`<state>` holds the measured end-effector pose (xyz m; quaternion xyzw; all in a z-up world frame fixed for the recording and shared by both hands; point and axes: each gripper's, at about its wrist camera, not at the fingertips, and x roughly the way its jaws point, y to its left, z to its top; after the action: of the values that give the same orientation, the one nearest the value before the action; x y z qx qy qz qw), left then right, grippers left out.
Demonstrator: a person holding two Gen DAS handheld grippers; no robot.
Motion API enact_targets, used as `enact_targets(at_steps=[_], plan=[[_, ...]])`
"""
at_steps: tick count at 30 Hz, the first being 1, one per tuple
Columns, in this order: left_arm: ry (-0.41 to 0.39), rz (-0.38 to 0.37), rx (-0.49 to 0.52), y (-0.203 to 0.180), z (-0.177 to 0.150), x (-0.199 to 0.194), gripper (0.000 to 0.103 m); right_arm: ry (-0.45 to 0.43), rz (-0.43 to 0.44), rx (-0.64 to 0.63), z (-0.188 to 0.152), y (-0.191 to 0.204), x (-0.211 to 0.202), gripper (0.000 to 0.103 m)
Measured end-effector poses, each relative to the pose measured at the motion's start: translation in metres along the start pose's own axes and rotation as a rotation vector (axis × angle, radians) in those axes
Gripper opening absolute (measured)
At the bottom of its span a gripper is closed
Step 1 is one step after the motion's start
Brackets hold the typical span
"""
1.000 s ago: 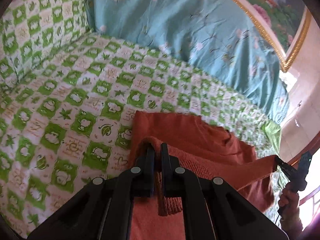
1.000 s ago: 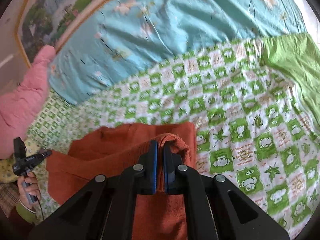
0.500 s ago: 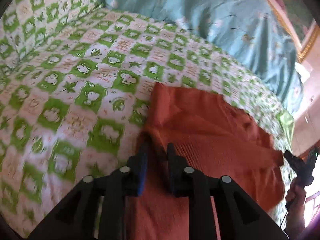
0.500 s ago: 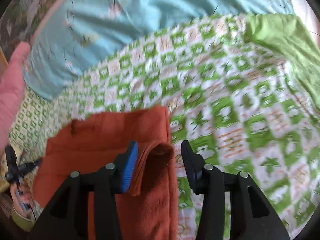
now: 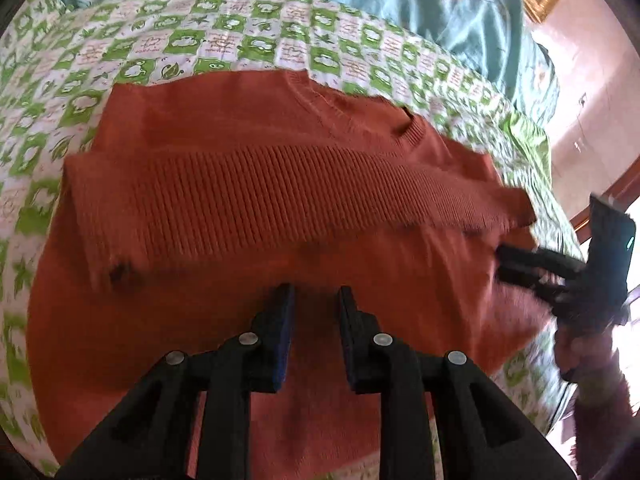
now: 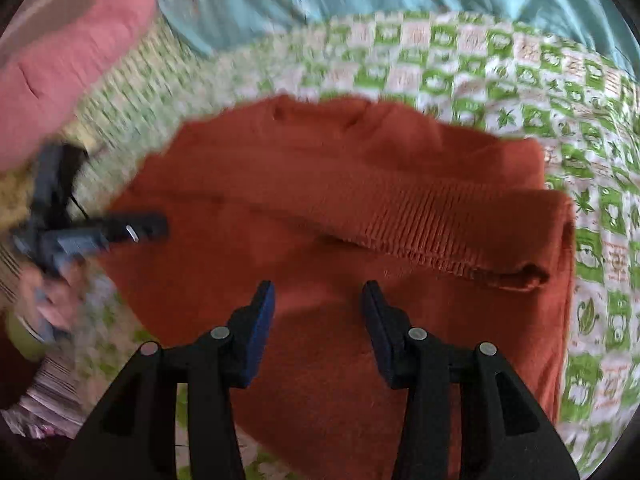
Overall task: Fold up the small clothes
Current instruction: 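Lay the hem over the collar and open both grippers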
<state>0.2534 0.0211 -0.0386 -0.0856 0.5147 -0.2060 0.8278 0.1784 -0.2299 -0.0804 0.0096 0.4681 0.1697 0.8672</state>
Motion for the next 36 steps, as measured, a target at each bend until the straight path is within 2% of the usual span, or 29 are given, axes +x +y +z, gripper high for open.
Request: enact_targets(at_steps=[2, 4, 8, 12, 15, 17, 21, 25, 28, 31, 33, 36], plan=[[0.001, 0.007, -0.019, 0.007, 0.018, 0.004, 0.018, 0.015, -0.051, -0.002, 0.007, -0.007, 0.009, 0.047], [0.008, 0.015, -0.04, 0.015, 0.04, 0.012, 0.013, -0.014, -0.071, 0.031, 0.019, -0.02, 0.01, 0.047], [-0.034, 0.067, -0.044, 0.023, 0.082, 0.014, 0.017, -0.097, -0.134, 0.129, 0.044, -0.053, 0.005, 0.047], [-0.093, 0.101, -0.109, 0.043, 0.123, 0.007, 0.019, -0.209, -0.183, 0.224, 0.067, -0.081, -0.011, 0.047], [-0.141, 0.15, -0.159, 0.059, 0.143, -0.002, 0.019, -0.276, -0.224, 0.3, 0.075, -0.099, -0.026, 0.047], [-0.165, 0.139, -0.197, 0.07, 0.147, -0.012, 0.019, -0.302, -0.217, 0.347, 0.076, -0.107, -0.036, 0.047], [-0.178, 0.128, -0.196, 0.07, 0.129, -0.027, 0.019, -0.328, -0.181, 0.337, 0.066, -0.096, -0.055, 0.047], [-0.158, 0.086, -0.167, 0.056, 0.078, -0.036, 0.021, -0.27, -0.126, 0.32, 0.037, -0.076, -0.056, 0.047], [-0.151, 0.078, -0.184, 0.055, 0.041, -0.044, 0.021, -0.21, -0.108, 0.326, 0.005, -0.064, -0.053, 0.047], [-0.152, 0.096, -0.193, 0.057, 0.014, -0.052, 0.024, -0.188, -0.098, 0.355, -0.024, -0.06, -0.057, 0.049], [-0.154, 0.148, -0.197, 0.064, 0.001, -0.056, 0.026, -0.184, -0.1, 0.373, -0.04, -0.062, -0.06, 0.049], [-0.152, 0.153, -0.249, 0.079, -0.015, -0.064, 0.026, -0.191, -0.151, 0.417, -0.058, -0.07, -0.07, 0.049]])
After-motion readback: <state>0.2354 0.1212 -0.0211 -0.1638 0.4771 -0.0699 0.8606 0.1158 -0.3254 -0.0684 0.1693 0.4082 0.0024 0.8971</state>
